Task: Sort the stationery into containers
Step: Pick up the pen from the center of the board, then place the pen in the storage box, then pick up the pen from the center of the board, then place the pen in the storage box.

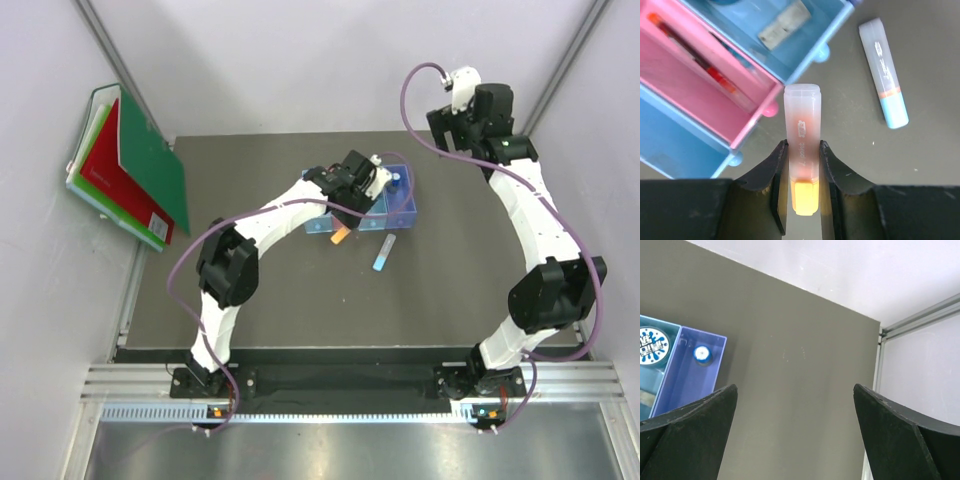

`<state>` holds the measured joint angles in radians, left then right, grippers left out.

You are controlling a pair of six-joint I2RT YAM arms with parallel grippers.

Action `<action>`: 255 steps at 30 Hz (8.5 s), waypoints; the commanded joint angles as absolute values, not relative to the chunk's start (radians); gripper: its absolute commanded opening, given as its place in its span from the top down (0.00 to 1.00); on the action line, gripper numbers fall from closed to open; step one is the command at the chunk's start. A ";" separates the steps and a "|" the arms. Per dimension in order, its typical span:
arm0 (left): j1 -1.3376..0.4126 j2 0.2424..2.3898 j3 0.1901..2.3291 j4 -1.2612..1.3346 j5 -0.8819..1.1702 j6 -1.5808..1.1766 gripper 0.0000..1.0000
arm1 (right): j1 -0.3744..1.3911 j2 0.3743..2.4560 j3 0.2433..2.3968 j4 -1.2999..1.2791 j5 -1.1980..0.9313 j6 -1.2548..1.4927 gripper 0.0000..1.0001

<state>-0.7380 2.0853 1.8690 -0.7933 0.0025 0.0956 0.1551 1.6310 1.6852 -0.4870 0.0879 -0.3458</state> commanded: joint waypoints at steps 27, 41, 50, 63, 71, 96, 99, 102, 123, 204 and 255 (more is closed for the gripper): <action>-0.448 2.230 2.022 -0.483 -0.124 -0.135 1.00 | 0.167 1.686 1.798 -0.463 0.129 -0.391 0.01; -0.448 2.227 1.974 -0.552 -0.129 -0.143 1.00 | 0.167 1.695 1.806 -0.456 0.130 -0.400 0.01; -0.449 2.194 1.890 -0.554 -0.117 -0.155 1.00 | 0.167 1.690 1.801 -0.460 0.126 -0.391 0.01; -0.449 2.172 1.894 -0.517 -0.092 -0.143 0.64 | 0.169 1.669 1.781 -0.468 0.118 -0.393 0.01; -0.449 2.148 1.899 -0.499 -0.074 -0.140 0.48 | 0.190 1.638 1.711 -0.508 0.042 -0.391 0.00; -0.448 1.755 1.629 -0.287 -0.067 0.176 0.48 | 0.278 1.497 1.275 -0.654 -0.394 -0.066 0.07; -0.448 1.726 1.623 -0.291 -0.100 0.208 0.47 | 0.278 1.522 1.235 -0.632 -0.387 -0.015 0.07; -0.448 1.701 1.629 -0.295 -0.146 0.227 0.47 | 0.278 1.551 1.223 -0.615 -0.367 0.031 0.08; -0.448 1.594 1.533 -0.298 -0.161 0.245 0.46 | 0.466 1.666 1.078 -0.456 -0.094 0.247 0.13; -0.302 1.258 1.132 0.064 -0.503 0.253 0.01 | 0.618 2.085 1.839 -0.327 -0.230 0.183 1.00; -0.302 1.270 1.118 0.124 -0.443 0.307 0.01 | 0.603 2.099 1.870 -0.284 -0.079 0.132 0.48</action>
<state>-0.3035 1.2865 1.1332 0.0547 -0.4564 0.3134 0.6186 2.1971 1.8221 -0.2989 -0.1753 0.1669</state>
